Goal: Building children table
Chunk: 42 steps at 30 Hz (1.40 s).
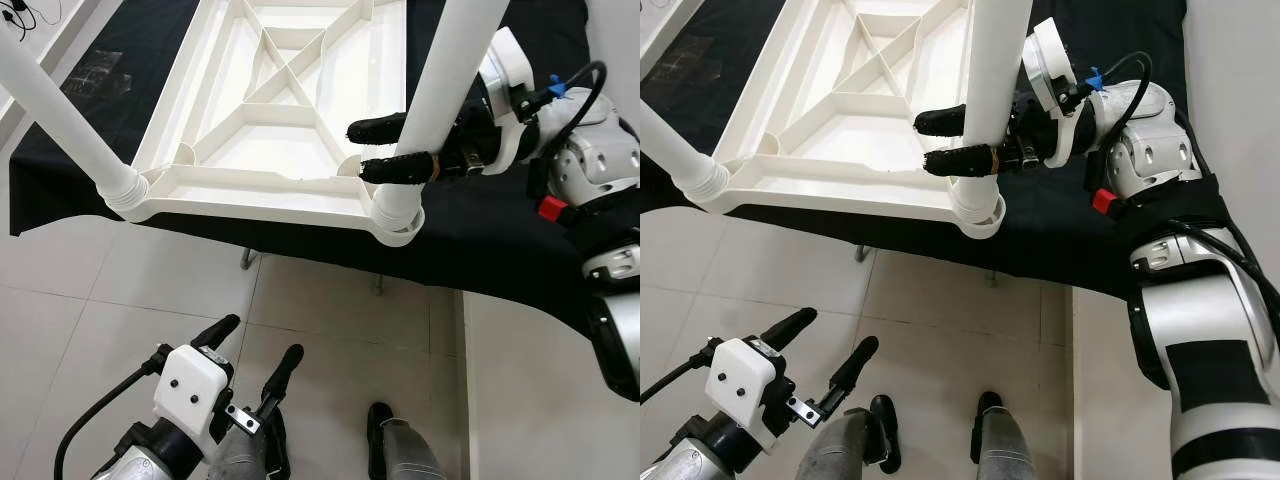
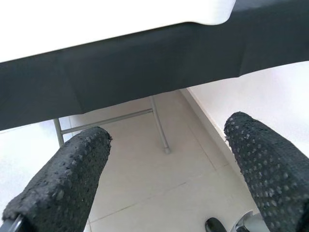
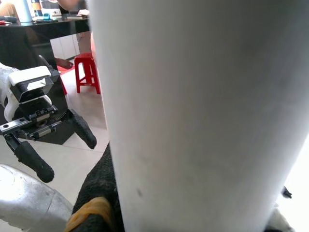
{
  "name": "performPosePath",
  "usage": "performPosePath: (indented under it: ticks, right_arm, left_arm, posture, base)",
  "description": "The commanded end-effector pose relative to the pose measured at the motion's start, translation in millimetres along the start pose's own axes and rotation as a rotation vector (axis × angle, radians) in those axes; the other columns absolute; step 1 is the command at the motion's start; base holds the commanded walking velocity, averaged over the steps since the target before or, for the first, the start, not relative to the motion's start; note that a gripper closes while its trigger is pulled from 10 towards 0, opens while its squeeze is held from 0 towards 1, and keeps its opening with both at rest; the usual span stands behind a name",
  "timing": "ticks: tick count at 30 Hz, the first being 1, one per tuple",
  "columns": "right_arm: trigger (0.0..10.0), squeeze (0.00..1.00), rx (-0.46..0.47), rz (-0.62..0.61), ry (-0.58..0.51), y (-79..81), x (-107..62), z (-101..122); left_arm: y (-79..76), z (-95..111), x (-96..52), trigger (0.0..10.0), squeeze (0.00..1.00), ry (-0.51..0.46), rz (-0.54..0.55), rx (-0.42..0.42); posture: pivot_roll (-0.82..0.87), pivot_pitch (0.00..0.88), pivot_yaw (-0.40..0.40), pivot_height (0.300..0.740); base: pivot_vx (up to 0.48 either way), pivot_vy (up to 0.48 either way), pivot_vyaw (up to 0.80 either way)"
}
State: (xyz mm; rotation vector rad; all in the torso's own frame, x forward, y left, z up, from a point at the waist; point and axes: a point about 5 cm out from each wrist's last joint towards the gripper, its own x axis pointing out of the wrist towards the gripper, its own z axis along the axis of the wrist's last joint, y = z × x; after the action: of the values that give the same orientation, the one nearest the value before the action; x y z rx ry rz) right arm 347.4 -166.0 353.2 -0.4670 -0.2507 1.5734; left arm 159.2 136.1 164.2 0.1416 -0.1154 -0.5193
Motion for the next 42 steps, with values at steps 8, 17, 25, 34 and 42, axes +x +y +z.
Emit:
performPosePath:
  ticks: [8, 17, 25, 34, 42]
  right_arm:
    - [10.0, 0.00, 0.060, 0.006, 0.069, 6.4, -9.7, -13]
    - [10.0, 0.00, 0.075, 0.025, 0.057, 9.7, -9.2, -12]
    - [10.0, 0.00, 0.080, 0.034, 0.052, 11.2, -9.0, -11]
    - [10.0, 0.00, 0.087, 0.049, 0.045, 13.4, -7.2, -12]
    - [10.0, 0.00, 0.081, 0.057, 0.037, 13.5, -2.2, -15]
  left_arm:
    - [0.5, -3, -5.4, 10.0, 0.00, 0.032, -0.012, 0.002]
    - [1.4, -2, -4.0, 10.0, 0.00, 0.030, -0.013, 0.002]
    - [1.8, -2, -2.7, 10.0, 0.00, 0.027, -0.012, 0.004]
    - [2.2, -2, -2.6, 10.0, 0.00, 0.027, -0.011, 0.007]
    - [2.3, -2, -2.3, 10.0, 0.00, 0.027, -0.012, 0.007]
  posture:
    - [0.12, 0.434, 0.061, 0.740]
    - [0.11, 0.434, 0.063, 0.740]
    - [0.11, 0.432, 0.060, 0.740]
    - [0.12, 0.428, 0.063, 0.740]
    - [0.12, 0.425, 0.064, 0.740]
  base:
    - [0.000, 0.000, 0.00]
    - [0.000, 0.000, 0.00]
    - [0.000, 0.000, 0.00]
    - [0.000, 0.000, 0.00]
    - [0.000, 0.000, 0.00]
